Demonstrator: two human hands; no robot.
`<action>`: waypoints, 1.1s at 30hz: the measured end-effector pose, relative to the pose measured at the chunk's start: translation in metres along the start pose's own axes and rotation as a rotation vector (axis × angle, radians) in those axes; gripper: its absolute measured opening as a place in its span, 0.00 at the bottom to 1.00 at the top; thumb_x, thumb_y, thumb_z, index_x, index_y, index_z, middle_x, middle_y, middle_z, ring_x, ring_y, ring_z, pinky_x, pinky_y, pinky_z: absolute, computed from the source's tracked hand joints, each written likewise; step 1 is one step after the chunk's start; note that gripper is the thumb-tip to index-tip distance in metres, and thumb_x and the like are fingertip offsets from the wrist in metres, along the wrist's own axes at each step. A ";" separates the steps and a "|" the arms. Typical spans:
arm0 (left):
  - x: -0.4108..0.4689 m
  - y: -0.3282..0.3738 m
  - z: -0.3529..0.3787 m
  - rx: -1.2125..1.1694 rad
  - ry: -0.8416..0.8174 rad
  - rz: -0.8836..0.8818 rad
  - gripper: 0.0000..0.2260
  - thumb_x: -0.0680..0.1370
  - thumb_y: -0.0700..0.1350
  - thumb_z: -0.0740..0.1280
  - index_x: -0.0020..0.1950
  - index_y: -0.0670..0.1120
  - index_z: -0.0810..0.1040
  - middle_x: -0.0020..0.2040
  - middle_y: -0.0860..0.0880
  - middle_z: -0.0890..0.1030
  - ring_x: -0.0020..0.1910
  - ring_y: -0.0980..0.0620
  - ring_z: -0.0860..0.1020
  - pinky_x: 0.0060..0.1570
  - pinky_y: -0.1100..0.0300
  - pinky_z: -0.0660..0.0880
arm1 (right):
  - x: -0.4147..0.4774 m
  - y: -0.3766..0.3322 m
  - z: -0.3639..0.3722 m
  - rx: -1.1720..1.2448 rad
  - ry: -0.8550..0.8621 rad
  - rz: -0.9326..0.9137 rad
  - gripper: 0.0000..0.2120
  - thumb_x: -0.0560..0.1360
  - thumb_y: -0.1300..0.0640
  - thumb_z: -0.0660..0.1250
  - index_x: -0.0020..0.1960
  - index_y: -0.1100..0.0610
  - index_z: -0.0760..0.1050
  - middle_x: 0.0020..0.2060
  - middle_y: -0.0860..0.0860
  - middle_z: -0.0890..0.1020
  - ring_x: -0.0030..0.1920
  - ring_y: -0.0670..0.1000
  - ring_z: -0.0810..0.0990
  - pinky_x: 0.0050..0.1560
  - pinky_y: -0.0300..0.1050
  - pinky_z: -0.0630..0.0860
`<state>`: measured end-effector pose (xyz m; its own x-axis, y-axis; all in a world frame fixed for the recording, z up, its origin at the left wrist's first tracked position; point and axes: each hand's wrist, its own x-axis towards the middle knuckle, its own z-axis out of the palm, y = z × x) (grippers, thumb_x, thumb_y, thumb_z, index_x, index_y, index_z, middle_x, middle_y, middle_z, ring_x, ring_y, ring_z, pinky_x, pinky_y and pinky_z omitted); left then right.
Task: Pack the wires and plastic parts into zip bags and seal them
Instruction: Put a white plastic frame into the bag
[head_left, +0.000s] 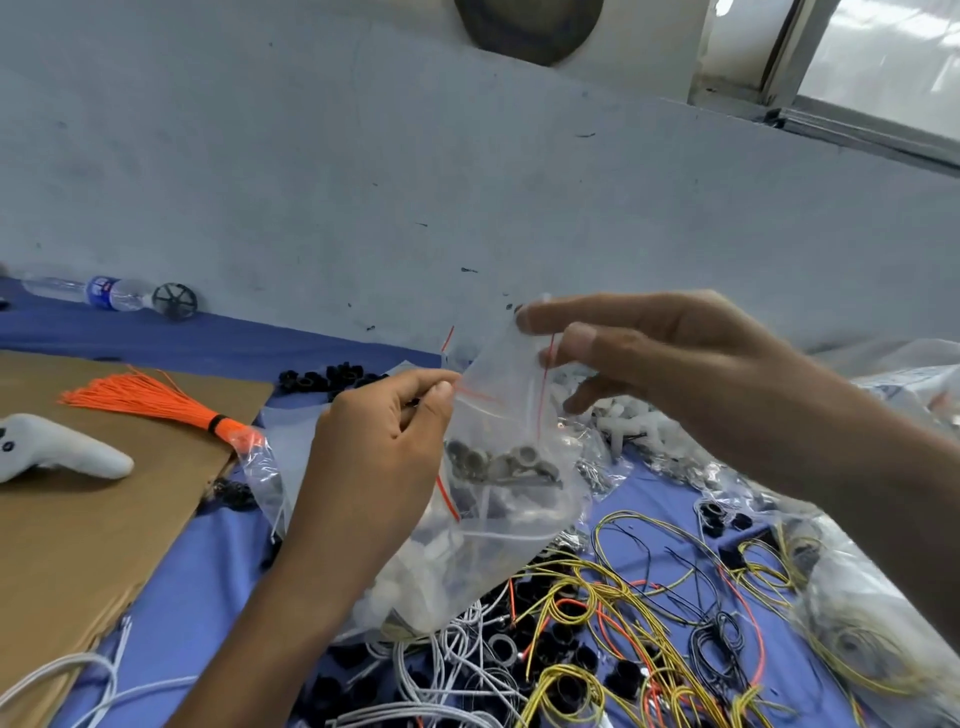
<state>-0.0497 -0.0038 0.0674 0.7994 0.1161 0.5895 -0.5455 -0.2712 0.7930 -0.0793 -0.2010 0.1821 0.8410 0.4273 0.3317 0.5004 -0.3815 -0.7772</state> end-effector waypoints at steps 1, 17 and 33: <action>0.000 0.000 0.000 -0.002 0.002 -0.003 0.09 0.81 0.50 0.65 0.45 0.61 0.81 0.26 0.50 0.76 0.25 0.52 0.71 0.28 0.57 0.71 | -0.001 0.002 0.003 -0.076 -0.057 -0.003 0.13 0.77 0.55 0.67 0.60 0.55 0.81 0.56 0.45 0.84 0.53 0.47 0.83 0.51 0.40 0.80; -0.003 0.022 -0.029 0.159 -0.378 0.109 0.12 0.74 0.62 0.69 0.57 0.66 0.75 0.35 0.59 0.73 0.30 0.60 0.71 0.31 0.69 0.69 | 0.025 0.056 0.012 -0.160 0.141 0.221 0.07 0.78 0.57 0.69 0.44 0.58 0.82 0.26 0.52 0.80 0.22 0.47 0.71 0.22 0.37 0.68; 0.001 0.027 -0.033 0.213 -0.156 0.297 0.03 0.76 0.58 0.69 0.49 0.64 0.78 0.45 0.60 0.79 0.38 0.58 0.76 0.35 0.74 0.69 | -0.002 0.045 -0.030 0.145 0.347 0.263 0.13 0.75 0.67 0.62 0.45 0.56 0.85 0.21 0.51 0.66 0.21 0.49 0.61 0.22 0.36 0.59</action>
<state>-0.0723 0.0206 0.0945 0.6525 -0.1394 0.7448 -0.7072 -0.4651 0.5325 -0.0521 -0.2433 0.1628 0.9670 0.0222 0.2538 0.2479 -0.3113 -0.9174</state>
